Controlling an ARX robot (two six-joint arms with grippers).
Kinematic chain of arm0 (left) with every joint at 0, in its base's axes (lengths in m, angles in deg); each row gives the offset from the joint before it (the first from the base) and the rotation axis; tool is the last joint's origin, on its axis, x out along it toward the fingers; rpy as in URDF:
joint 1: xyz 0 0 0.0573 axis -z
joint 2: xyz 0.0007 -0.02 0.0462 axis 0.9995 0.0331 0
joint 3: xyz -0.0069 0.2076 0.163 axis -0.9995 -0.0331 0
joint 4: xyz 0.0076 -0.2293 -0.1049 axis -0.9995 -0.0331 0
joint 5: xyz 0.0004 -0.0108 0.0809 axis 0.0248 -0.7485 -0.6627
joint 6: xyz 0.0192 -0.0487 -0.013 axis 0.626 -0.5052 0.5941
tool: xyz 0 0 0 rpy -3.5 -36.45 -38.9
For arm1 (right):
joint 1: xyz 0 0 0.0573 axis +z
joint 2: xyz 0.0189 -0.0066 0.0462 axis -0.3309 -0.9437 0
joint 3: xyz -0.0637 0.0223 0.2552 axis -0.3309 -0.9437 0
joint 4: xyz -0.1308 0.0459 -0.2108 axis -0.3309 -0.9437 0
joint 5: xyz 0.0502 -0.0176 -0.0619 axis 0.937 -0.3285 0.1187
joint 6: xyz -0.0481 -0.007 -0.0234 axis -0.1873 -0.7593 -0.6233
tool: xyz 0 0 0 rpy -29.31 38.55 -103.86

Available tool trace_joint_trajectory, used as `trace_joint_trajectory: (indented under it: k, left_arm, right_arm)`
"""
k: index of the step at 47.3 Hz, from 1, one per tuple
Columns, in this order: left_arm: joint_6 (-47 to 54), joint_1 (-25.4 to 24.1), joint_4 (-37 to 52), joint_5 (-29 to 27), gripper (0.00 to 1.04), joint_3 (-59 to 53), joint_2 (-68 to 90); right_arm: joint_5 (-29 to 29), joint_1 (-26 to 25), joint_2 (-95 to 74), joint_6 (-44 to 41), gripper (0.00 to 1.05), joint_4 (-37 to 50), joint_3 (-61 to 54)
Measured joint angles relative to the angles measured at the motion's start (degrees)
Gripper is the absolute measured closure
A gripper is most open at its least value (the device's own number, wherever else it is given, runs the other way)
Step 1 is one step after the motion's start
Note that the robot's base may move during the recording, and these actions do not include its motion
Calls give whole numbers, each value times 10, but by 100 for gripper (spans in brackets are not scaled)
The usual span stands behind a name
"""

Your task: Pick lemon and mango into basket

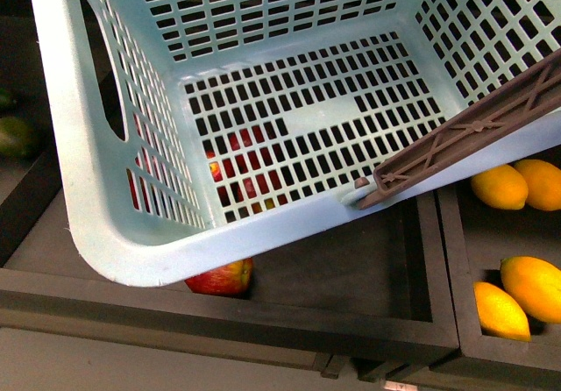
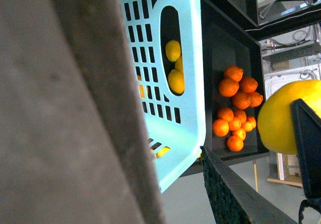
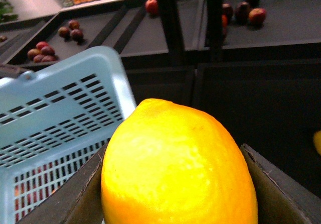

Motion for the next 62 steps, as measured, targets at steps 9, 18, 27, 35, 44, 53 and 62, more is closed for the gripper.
trace_joint_trajectory:
  k: [9, 18, 27, 35, 44, 53, 62]
  left_arm:
    - [0, 0, 0, 0, 76, 0, 0]
    - [0, 0, 0, 0, 76, 0, 0]
    - [-1, 0, 0, 2, 76, 0, 0]
    - [1, 0, 0, 1, 76, 0, 1]
    - [2, 0, 0, -3, 76, 0, 1]
    - [3, 0, 0, -1, 76, 0, 1]
    - [2, 1, 0, 2, 76, 0, 1]
  right_arm:
    - [-57, 128, -42, -3, 39, 19, 0]
    - [-79, 176, -79, -2, 25, 33, -19]
    - [-89, 161, -59, 13, 9, 44, -28]
    - [-106, 122, 1, 27, 9, 43, -45]
    - [-169, 90, 60, -19, 24, 158, -111]
    - [-173, 90, 122, -56, 63, 221, -226]
    - [-174, 90, 161, -63, 88, 227, -276]
